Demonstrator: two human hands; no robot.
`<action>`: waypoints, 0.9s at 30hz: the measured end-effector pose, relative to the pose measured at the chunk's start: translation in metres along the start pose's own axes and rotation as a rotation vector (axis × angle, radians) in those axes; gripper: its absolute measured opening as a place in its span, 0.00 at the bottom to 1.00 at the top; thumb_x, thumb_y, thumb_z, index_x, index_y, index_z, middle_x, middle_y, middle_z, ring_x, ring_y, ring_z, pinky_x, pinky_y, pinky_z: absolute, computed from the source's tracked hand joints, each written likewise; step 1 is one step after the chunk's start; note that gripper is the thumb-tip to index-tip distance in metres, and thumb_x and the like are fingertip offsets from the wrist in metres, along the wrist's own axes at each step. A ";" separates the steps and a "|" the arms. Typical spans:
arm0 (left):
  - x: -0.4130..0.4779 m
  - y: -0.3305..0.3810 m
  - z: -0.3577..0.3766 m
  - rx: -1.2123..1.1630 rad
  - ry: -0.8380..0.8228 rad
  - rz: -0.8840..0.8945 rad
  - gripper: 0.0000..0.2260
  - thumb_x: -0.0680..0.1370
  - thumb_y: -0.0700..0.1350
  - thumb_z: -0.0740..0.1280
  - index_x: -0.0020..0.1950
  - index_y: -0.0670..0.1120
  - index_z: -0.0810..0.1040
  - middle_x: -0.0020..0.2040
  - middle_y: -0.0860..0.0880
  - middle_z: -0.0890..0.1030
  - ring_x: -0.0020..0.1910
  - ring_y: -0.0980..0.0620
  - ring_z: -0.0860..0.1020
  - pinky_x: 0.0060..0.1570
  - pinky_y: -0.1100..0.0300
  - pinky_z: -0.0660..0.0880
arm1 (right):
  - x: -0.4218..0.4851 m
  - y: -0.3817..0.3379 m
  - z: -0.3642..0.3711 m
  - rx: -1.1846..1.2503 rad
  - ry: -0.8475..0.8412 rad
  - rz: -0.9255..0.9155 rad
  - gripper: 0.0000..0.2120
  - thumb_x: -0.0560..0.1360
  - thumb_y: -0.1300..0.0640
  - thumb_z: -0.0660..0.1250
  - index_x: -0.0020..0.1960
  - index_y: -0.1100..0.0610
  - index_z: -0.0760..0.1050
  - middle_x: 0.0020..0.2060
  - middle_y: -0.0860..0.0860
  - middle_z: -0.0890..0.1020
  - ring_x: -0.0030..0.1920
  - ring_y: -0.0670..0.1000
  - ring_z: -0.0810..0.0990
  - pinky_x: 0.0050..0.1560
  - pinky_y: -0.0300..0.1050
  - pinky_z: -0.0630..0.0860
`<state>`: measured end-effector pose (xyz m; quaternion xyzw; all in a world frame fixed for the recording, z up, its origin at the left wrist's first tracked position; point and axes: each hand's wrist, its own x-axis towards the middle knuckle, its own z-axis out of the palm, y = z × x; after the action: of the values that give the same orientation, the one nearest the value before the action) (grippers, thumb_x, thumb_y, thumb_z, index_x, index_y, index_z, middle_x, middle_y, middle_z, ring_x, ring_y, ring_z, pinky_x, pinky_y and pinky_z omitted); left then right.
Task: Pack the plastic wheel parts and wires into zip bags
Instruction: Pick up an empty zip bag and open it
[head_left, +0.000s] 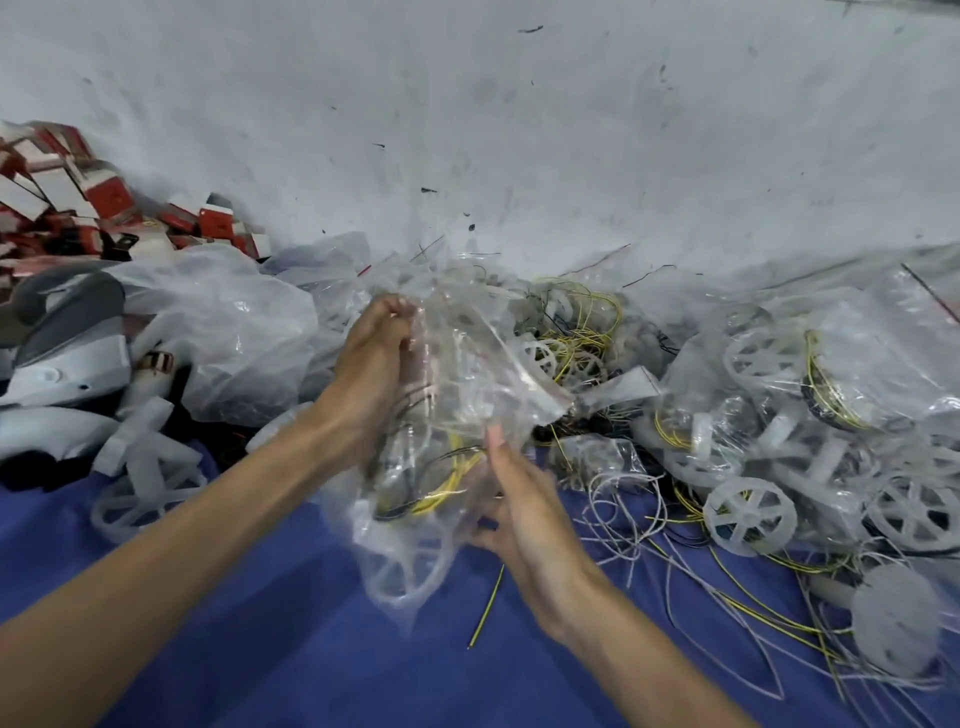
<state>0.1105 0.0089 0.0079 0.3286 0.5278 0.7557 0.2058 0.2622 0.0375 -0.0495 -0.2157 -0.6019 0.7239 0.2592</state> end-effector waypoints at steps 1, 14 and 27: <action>0.000 0.002 -0.002 0.073 -0.004 0.034 0.13 0.80 0.41 0.55 0.38 0.51 0.70 0.30 0.55 0.71 0.30 0.57 0.69 0.34 0.60 0.67 | 0.000 0.001 0.005 -0.009 -0.027 0.026 0.26 0.61 0.33 0.62 0.45 0.53 0.79 0.42 0.54 0.84 0.46 0.53 0.84 0.48 0.50 0.80; 0.001 -0.035 -0.036 0.770 -0.566 0.035 0.06 0.80 0.46 0.60 0.46 0.53 0.75 0.40 0.59 0.79 0.42 0.63 0.75 0.53 0.64 0.69 | 0.015 0.006 -0.024 -0.080 0.144 0.035 0.14 0.77 0.61 0.58 0.36 0.56 0.77 0.26 0.49 0.80 0.26 0.45 0.78 0.29 0.37 0.73; 0.010 -0.066 -0.038 0.644 -0.691 0.115 0.05 0.77 0.56 0.63 0.51 0.62 0.74 0.41 0.43 0.78 0.41 0.40 0.75 0.49 0.40 0.72 | 0.121 -0.005 -0.146 -1.506 0.521 0.192 0.14 0.76 0.51 0.64 0.58 0.58 0.75 0.53 0.57 0.79 0.57 0.59 0.75 0.54 0.52 0.74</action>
<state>0.0743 0.0138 -0.0596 0.6366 0.6168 0.4102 0.2147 0.2607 0.2257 -0.0714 -0.5457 -0.8275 0.0688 0.1127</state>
